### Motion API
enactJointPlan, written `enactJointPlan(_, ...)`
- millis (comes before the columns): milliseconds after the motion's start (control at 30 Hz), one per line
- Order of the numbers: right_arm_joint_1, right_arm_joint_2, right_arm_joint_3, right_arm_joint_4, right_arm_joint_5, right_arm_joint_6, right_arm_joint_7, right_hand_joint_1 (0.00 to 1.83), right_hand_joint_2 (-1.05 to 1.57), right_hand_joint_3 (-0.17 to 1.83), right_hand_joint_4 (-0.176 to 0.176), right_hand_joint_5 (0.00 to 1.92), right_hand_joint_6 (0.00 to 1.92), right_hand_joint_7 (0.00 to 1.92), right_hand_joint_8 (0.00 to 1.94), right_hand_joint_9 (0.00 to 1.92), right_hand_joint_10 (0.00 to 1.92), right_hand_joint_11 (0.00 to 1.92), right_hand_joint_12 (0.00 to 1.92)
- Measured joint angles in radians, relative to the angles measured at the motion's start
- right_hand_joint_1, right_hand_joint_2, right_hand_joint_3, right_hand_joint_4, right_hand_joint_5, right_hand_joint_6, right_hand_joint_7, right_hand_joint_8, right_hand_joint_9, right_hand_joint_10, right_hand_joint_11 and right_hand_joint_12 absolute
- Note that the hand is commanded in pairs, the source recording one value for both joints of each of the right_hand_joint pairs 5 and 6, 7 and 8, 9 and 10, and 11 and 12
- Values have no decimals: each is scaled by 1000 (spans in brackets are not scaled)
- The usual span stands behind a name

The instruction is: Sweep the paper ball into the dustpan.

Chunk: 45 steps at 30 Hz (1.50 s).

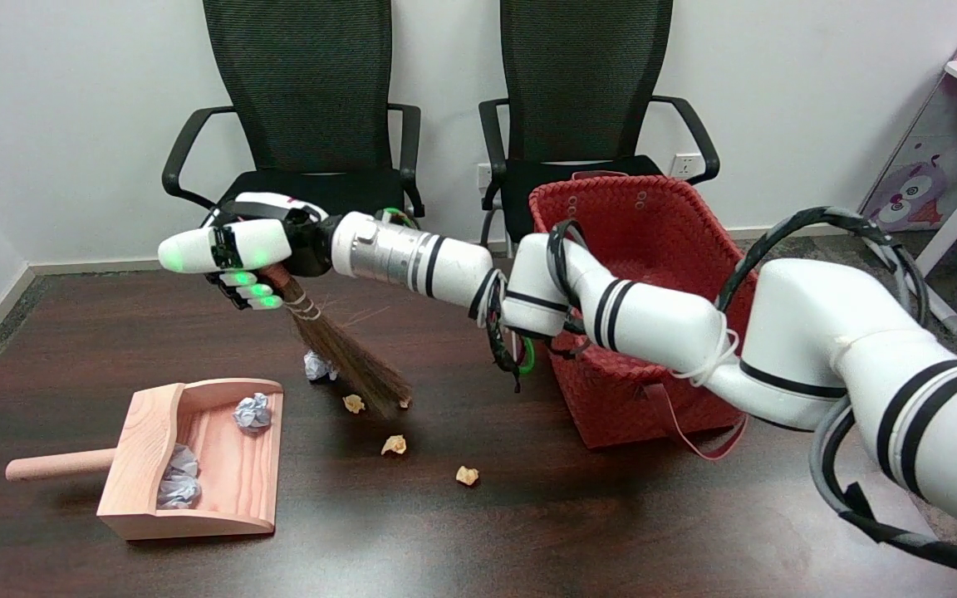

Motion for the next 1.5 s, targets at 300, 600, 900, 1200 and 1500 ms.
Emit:
enactJointPlan(300, 44, 19, 27, -11, -97, 11, 46, 728, 397, 1028, 8, 1920, 1920, 1920, 1920, 1920, 1920, 1920, 1920)
enactJointPlan(600, 71, 29, 82, 25, -88, 27, 113, 733, 302, 1078, 7, 1920, 1920, 1920, 1920, 1920, 1920, 1920, 1920)
enactJointPlan(900, 112, -2, 89, 136, -104, 36, 134, 685, 325, 1082, 4, 1920, 1920, 1920, 1920, 1920, 1920, 1920, 1920)
enactJointPlan(1200, 141, -64, 79, 238, -153, 49, 56, 671, 331, 1044, 4, 1920, 1920, 1920, 1920, 1920, 1920, 1920, 1920)
enactJointPlan(1500, 147, -137, 69, 271, -198, 49, -85, 671, 284, 1067, 4, 1920, 1920, 1920, 1920, 1920, 1920, 1920, 1920)
